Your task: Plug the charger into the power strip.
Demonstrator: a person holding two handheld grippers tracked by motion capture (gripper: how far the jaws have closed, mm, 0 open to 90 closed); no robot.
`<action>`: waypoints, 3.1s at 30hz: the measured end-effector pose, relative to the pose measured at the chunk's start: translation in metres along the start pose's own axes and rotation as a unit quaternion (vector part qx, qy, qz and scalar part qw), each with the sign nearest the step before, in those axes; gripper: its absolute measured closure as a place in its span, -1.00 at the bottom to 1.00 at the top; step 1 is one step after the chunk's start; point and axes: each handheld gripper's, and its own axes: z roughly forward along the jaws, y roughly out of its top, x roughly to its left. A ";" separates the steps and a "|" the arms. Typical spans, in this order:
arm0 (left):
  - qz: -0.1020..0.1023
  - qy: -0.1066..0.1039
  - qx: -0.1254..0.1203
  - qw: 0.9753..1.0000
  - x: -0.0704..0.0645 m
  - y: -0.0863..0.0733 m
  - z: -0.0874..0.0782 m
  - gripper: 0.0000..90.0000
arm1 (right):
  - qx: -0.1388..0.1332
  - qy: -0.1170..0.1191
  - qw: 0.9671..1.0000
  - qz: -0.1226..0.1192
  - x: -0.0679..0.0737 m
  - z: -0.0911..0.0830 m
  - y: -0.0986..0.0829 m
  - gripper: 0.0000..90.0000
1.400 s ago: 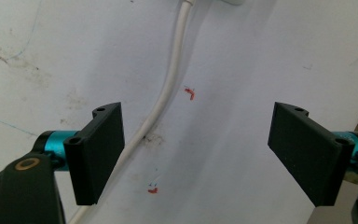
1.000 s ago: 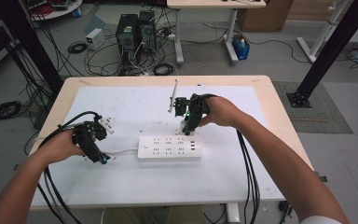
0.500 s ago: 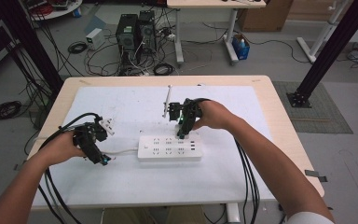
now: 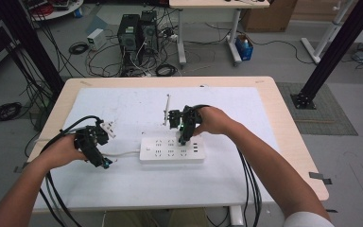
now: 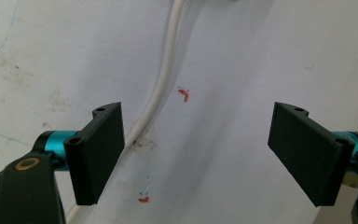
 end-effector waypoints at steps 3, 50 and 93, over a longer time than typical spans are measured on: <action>-0.001 -0.001 0.001 1.000 0.000 0.000 0.000 -0.59 | 0.007 0.004 1.000 -0.005 0.000 0.004 0.001 0.39; 0.003 -0.008 -0.009 1.000 -0.001 0.000 0.003 -0.59 | 0.146 0.004 0.989 -0.002 0.000 0.023 0.032 0.40; -0.001 -0.015 -0.016 1.000 0.000 -0.004 0.006 -0.59 | 0.087 0.031 0.996 0.019 -0.009 0.026 0.017 0.39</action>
